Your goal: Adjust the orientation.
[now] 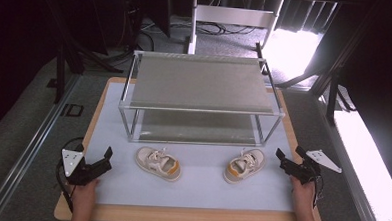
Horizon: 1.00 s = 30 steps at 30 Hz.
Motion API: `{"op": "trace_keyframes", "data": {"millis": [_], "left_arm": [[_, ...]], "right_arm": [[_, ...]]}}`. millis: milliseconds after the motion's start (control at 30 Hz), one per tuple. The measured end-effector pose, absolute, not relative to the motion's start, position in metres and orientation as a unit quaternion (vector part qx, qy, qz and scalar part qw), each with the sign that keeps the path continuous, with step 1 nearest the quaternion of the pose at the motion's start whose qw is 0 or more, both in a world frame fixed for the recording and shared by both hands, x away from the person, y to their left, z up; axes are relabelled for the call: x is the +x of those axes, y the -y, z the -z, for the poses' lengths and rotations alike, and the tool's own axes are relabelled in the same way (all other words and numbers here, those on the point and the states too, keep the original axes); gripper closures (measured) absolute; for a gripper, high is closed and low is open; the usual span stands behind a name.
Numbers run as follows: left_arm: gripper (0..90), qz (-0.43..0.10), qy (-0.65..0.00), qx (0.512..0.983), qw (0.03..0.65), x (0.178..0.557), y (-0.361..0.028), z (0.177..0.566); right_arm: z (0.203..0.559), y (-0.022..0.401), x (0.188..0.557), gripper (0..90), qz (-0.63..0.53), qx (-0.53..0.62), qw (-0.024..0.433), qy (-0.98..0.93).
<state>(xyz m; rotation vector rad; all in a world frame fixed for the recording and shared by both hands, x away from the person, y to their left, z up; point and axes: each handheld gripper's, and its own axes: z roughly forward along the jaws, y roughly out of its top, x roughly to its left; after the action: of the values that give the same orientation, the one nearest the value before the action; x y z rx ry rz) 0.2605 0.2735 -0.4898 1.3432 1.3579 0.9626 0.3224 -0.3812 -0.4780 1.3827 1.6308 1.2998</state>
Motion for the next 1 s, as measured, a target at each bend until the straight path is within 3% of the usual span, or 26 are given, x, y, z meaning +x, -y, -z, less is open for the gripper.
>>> {"op": "trace_keyframes", "data": {"millis": [300, 500, 567, 600, 700, 733, 900, 1000], "left_arm": [[1.6, -0.402, -0.556, 0.543, 0.484, 0.258, -0.274, 0.49], [1.6, -0.433, -0.569, 0.519, 0.468, 0.255, -0.27, 0.49], [1.6, -0.424, -0.564, 0.52, 0.482, 0.254, -0.272, 0.49], [1.5, -0.386, -0.562, 0.534, 0.5, 0.256, -0.276, 0.489], [1.6, -0.357, -0.564, 0.546, 0.506, 0.259, -0.277, 0.487], [1.5, -0.343, -0.571, 0.569, 0.482, 0.261, -0.275, 0.481], [1.5, -0.307, -0.537, 0.614, 0.491, 0.261, -0.269, 0.469], [1.5, -0.259, -0.516, 0.649, 0.495, 0.263, -0.261, 0.458]], "right_arm": [[0.478, 0.376, 0.321, 14.6, -0.483, 0.5, 0.327, -0.64], [0.478, 0.375, 0.321, 14.5, -0.482, 0.498, 0.33, -0.641], [0.478, 0.375, 0.321, 14.4, -0.483, 0.499, 0.329, -0.64], [0.478, 0.375, 0.321, 14.4, -0.483, 0.5, 0.329, -0.639], [0.478, 0.375, 0.321, 14.4, -0.482, 0.501, 0.329, -0.639], [0.478, 0.375, 0.321, 14.4, -0.482, 0.5, 0.329, -0.64], [0.478, 0.375, 0.322, 14.4, -0.48, 0.5, 0.328, -0.642], [0.478, 0.375, 0.322, 13.9, -0.48, 0.498, 0.328, -0.644]]}}
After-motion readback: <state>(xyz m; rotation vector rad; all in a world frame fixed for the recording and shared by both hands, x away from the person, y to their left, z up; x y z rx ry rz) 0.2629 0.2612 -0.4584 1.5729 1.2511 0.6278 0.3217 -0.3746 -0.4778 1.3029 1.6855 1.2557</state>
